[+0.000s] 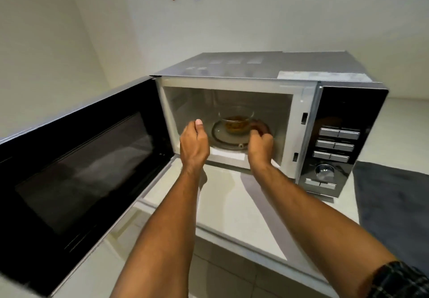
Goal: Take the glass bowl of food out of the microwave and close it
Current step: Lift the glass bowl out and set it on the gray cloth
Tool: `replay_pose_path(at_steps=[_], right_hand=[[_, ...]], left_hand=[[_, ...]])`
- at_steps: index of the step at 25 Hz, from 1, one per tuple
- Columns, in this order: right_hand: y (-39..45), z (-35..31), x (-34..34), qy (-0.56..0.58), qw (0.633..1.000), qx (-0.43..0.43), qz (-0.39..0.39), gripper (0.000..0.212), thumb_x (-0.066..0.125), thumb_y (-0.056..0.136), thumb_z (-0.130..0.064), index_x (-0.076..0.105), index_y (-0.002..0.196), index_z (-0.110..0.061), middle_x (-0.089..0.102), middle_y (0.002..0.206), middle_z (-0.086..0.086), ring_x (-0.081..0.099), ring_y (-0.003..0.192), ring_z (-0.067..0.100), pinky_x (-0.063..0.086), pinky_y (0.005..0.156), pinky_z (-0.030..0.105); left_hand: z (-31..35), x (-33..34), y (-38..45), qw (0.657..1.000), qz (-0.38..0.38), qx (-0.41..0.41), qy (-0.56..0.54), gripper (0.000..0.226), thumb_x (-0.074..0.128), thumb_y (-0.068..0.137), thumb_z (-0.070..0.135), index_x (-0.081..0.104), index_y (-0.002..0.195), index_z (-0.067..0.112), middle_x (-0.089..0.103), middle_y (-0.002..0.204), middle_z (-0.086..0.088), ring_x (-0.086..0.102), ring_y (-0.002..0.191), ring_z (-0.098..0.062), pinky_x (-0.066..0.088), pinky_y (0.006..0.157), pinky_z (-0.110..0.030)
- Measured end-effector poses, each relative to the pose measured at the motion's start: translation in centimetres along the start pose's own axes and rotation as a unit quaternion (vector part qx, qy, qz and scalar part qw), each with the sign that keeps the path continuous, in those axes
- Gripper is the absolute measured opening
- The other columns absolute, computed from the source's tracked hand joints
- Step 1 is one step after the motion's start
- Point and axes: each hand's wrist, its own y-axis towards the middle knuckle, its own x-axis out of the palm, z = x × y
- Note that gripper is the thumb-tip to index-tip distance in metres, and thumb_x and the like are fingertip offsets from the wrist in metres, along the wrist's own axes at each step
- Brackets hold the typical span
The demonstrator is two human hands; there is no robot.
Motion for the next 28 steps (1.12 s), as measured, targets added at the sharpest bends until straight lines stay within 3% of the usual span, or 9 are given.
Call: replay_pose_path(at_steps=[1, 3, 5, 7, 14, 18, 22, 25, 28], right_hand=[[0.9, -0.5, 0.1, 0.013, 1.0, 0.014, 0.008, 0.026, 0.053, 0.1, -0.019, 0.068, 0.119, -0.01, 0.066, 0.092, 0.0, 0.061, 0.091, 0.019, 0.048, 0.085, 0.033], [3.0, -1.4, 0.8, 0.025, 1.0, 0.0, 0.013, 0.035, 0.054, 0.101, -0.027, 0.064, 0.132, -0.013, 0.069, 0.124, 0.005, 0.061, 0.114, 0.023, 0.046, 0.097, 0.033], [5.2, -1.9, 1.7, -0.038, 0.999, -0.026, -0.001, 0.05, 0.047, 0.104, -0.04, 0.05, 0.148, -0.016, 0.053, 0.151, 0.006, 0.049, 0.137, 0.028, 0.037, 0.112, 0.036], [6.7, -2.0, 2.5, -0.075, 0.997, -0.026, -0.015, 0.056, 0.04, 0.106, -0.044, 0.04, 0.155, -0.016, 0.044, 0.158, 0.008, 0.042, 0.143, 0.03, 0.032, 0.115, 0.036], [8.9, -1.2, 4.4, -0.125, 0.989, -0.005, -0.081, 0.069, 0.027, 0.103, -0.061, 0.048, 0.148, -0.012, 0.057, 0.144, 0.012, 0.055, 0.129, 0.032, 0.039, 0.113, 0.045], [8.4, -0.9, 4.9, -0.122, 0.987, 0.013, -0.101, 0.071, 0.027, 0.101, -0.065, 0.037, 0.154, -0.02, 0.051, 0.151, 0.01, 0.052, 0.133, 0.031, 0.037, 0.115, 0.046], [7.5, -1.8, 4.6, -0.137, 0.985, 0.032, -0.097, 0.068, 0.025, 0.105, -0.058, 0.028, 0.158, -0.015, 0.044, 0.156, 0.013, 0.046, 0.139, 0.033, 0.036, 0.114, 0.042], [6.0, -2.7, 4.6, -0.126, 0.988, 0.039, -0.085, 0.068, 0.025, 0.104, -0.06, 0.036, 0.154, -0.015, 0.049, 0.152, 0.013, 0.051, 0.134, 0.032, 0.038, 0.113, 0.041], [3.8, -2.7, 4.3, -0.088, 0.991, 0.037, -0.095, 0.064, 0.031, 0.1, -0.063, 0.048, 0.146, -0.021, 0.059, 0.142, 0.009, 0.058, 0.125, 0.028, 0.043, 0.11, 0.044]], left_hand=[[0.3, 1.2, 0.5, 0.999, -0.021, -0.026, -0.028, 0.042, 0.029, 0.105, 0.041, 0.057, 0.095, 0.012, 0.061, 0.095, -0.007, 0.058, 0.092, -0.025, 0.039, 0.076, -0.034], [1.2, 3.2, 1.6, 0.991, -0.06, -0.087, -0.084, 0.048, 0.029, 0.104, 0.047, 0.06, 0.103, 0.011, 0.062, 0.103, -0.009, 0.058, 0.099, -0.027, 0.045, 0.084, -0.039], [2.2, 4.8, 2.7, 0.973, -0.089, -0.155, -0.146, 0.048, 0.032, 0.102, 0.051, 0.061, 0.111, 0.014, 0.06, 0.107, -0.006, 0.056, 0.103, -0.026, 0.043, 0.09, -0.038], [2.6, 6.3, 3.9, 0.943, -0.103, -0.227, -0.221, 0.054, 0.038, 0.099, 0.056, 0.056, 0.131, 0.016, 0.055, 0.117, -0.005, 0.051, 0.11, -0.026, 0.039, 0.099, -0.038], [1.1, 11.3, 7.7, 0.891, -0.182, -0.267, -0.319, 0.071, 0.033, 0.097, 0.062, 0.042, 0.146, 0.013, 0.05, 0.147, -0.015, 0.049, 0.131, -0.034, 0.035, 0.115, -0.048], [1.6, 10.6, 6.8, 0.895, -0.184, -0.244, -0.324, 0.063, 0.028, 0.1, 0.058, 0.051, 0.139, 0.015, 0.06, 0.135, -0.014, 0.056, 0.121, -0.032, 0.038, 0.113, -0.047], [2.0, 10.2, 6.0, 0.884, -0.167, -0.285, -0.331, 0.065, 0.03, 0.097, 0.063, 0.049, 0.14, 0.018, 0.061, 0.128, -0.009, 0.058, 0.116, -0.03, 0.041, 0.109, -0.046], [2.3, 9.1, 4.3, 0.882, -0.143, -0.308, -0.328, 0.07, 0.033, 0.086, 0.073, 0.059, 0.126, 0.023, 0.066, 0.12, -0.009, 0.06, 0.112, -0.03, 0.043, 0.107, -0.048], [3.8, 6.9, 2.2, 0.912, -0.084, -0.262, -0.305, 0.049, 0.031, 0.1, 0.054, 0.062, 0.098, 0.017, 0.063, 0.106, -0.007, 0.06, 0.109, -0.025, 0.044, 0.101, -0.035]])
